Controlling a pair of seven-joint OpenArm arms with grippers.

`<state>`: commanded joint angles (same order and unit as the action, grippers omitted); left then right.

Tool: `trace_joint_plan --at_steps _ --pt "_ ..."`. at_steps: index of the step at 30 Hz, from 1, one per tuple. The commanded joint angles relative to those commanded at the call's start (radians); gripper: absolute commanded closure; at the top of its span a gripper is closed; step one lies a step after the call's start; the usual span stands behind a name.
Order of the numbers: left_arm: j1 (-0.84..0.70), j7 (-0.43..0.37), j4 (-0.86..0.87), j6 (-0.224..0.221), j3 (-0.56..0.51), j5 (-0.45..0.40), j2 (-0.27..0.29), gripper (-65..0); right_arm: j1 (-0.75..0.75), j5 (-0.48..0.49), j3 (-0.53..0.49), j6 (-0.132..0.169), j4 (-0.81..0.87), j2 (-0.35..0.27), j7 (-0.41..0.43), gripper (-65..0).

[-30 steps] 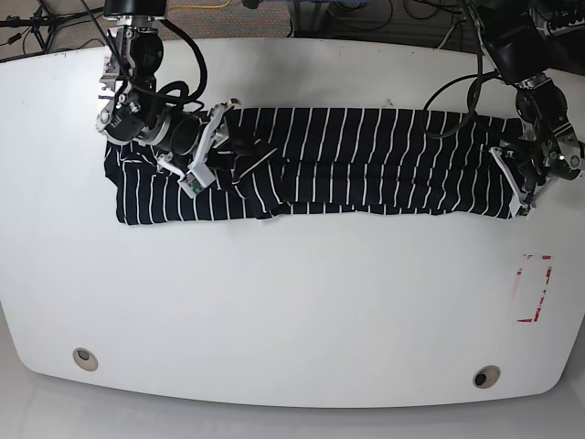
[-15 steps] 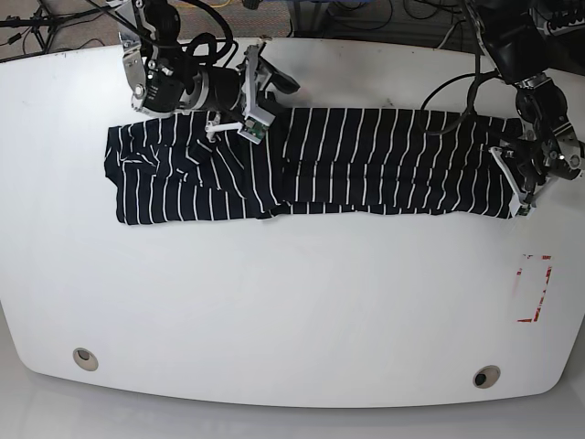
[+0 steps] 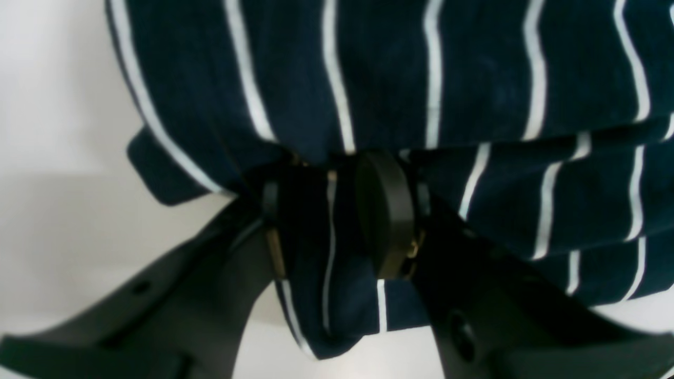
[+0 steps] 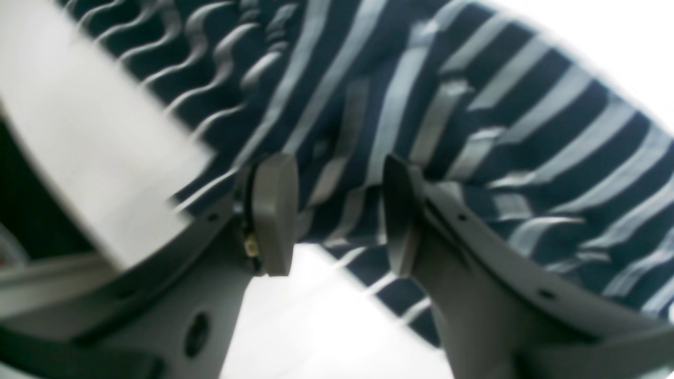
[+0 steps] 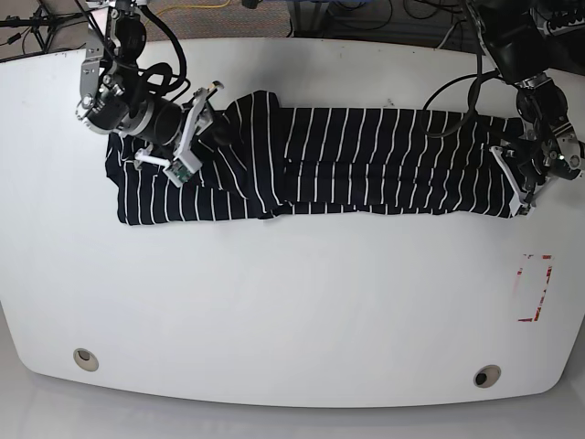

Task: Fold the T-shirt properly
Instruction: 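Grasp the shirt's end with the right gripper and fold it inward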

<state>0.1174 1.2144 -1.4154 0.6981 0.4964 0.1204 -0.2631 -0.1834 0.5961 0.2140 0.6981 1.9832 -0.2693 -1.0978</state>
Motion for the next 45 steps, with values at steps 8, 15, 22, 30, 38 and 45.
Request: trace_joint_plan --at_steps 8,15,22,30,38,45 --pt "0.0 0.0 0.005 0.0 0.0 0.0 0.0 -19.7 0.037 -0.152 0.002 0.0 -0.109 0.025 0.11 -25.4" --pt "0.0 0.0 0.006 0.0 0.002 0.0 0.0 -19.7 0.044 -0.325 0.011 0.0 -0.175 0.011 0.178 -25.4" --pt "0.0 0.0 0.006 0.0 0.002 0.0 0.0 -19.7 0.003 -0.324 0.126 0.0 -0.14 -0.074 0.18 -25.4" --pt "0.0 0.0 0.006 0.0 0.002 0.0 -0.018 -19.7 -0.015 -0.272 0.175 0.0 -0.081 -0.14 0.129 -25.4" --pt "0.0 0.0 0.006 0.0 0.002 0.0 -0.02 -19.7 0.04 -0.193 0.181 0.0 0.005 -0.032 0.046 -25.4" --pt "0.0 0.0 0.006 0.0 0.002 0.0 -0.02 -19.7 0.078 -0.21 0.123 0.0 0.005 0.126 0.002 -25.4"
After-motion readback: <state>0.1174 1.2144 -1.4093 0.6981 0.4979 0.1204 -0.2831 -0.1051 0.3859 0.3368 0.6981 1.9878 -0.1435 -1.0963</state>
